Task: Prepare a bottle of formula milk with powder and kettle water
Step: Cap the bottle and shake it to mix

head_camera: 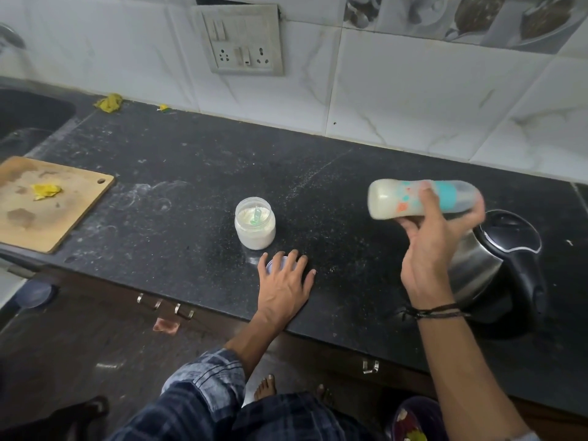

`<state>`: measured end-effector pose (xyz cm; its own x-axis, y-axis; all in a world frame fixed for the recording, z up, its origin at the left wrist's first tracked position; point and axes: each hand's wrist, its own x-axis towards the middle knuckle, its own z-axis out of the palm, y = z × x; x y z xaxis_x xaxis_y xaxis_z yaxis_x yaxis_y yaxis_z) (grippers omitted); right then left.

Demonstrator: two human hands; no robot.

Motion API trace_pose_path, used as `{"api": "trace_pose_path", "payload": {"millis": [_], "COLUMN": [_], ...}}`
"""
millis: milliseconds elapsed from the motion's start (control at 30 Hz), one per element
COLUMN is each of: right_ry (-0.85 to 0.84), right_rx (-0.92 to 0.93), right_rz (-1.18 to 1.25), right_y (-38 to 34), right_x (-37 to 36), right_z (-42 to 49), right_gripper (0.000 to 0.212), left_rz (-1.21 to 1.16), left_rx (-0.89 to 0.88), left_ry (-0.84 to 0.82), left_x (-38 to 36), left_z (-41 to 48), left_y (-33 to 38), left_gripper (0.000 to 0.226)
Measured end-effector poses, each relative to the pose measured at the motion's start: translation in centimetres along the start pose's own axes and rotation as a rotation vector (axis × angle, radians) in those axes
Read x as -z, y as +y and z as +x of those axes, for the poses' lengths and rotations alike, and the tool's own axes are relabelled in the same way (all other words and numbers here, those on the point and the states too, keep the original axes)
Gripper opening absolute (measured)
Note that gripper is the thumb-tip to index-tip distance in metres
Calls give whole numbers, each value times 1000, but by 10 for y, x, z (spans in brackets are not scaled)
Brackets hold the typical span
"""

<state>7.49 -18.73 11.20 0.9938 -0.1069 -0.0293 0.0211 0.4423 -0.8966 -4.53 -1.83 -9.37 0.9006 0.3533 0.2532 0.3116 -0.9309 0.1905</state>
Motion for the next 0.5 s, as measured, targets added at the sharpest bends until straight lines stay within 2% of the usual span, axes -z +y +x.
{"api": "trace_pose_path", "payload": {"millis": [100, 233, 367, 500], "right_ry": [-139, 18, -177, -18], "right_rx": [-18, 63, -4, 54], "right_rz": [-153, 10, -184, -9], "right_y": [3, -1, 1, -1], "right_x": [3, 2, 4, 2], "right_z": [-4, -1, 0, -1], "right_gripper": [74, 79, 71, 75], "left_rz": [-5, 0, -7, -5], "left_rx": [-9, 0, -10, -1], "left_ry": [7, 13, 19, 23], "left_x": [-2, -2, -4, -4], "left_z": [0, 0, 0, 0], "left_y": [0, 0, -1, -1], "left_gripper": [39, 39, 39, 38]}}
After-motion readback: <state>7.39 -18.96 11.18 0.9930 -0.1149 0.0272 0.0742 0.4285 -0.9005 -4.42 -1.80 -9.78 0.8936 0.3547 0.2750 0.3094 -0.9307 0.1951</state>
